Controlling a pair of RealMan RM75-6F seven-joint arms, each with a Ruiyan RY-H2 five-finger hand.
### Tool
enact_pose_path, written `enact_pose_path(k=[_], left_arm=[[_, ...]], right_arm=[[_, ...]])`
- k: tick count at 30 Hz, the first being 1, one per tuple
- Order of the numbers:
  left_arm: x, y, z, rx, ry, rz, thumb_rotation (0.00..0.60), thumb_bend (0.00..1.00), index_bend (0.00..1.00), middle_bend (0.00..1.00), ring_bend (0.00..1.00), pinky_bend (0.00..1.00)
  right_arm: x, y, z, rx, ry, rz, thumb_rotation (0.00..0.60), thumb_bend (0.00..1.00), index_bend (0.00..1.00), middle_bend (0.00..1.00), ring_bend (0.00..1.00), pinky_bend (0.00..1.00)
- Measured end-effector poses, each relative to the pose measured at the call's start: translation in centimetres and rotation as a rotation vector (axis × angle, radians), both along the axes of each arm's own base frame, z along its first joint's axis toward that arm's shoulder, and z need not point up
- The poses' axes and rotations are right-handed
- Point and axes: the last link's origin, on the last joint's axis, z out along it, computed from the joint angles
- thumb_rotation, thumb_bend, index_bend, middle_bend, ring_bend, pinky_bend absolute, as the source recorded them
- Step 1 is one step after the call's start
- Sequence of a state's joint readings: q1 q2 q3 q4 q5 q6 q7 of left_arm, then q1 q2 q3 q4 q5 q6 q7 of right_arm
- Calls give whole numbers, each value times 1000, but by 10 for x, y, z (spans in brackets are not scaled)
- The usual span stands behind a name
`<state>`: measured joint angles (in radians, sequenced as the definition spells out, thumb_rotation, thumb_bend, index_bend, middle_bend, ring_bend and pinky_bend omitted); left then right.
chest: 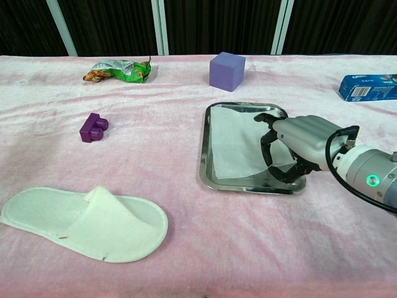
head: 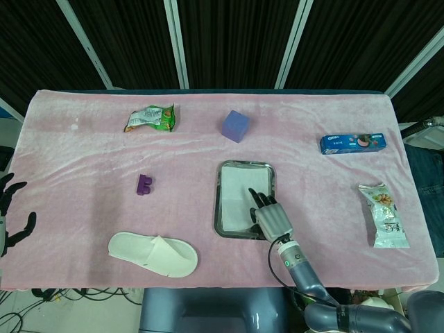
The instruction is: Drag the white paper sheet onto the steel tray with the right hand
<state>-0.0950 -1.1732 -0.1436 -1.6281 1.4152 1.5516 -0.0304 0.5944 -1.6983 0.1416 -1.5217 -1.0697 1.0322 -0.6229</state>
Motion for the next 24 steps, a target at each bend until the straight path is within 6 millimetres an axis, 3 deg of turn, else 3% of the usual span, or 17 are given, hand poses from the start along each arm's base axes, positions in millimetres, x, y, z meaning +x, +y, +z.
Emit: enact_pose_path(k=[24], left_arm=[[0,0,0,-4,0,4,600,400,214,72,0,51]], right_arm=[[3,1,-8,-2,-18,-72,600,387,727,27,125,200]])
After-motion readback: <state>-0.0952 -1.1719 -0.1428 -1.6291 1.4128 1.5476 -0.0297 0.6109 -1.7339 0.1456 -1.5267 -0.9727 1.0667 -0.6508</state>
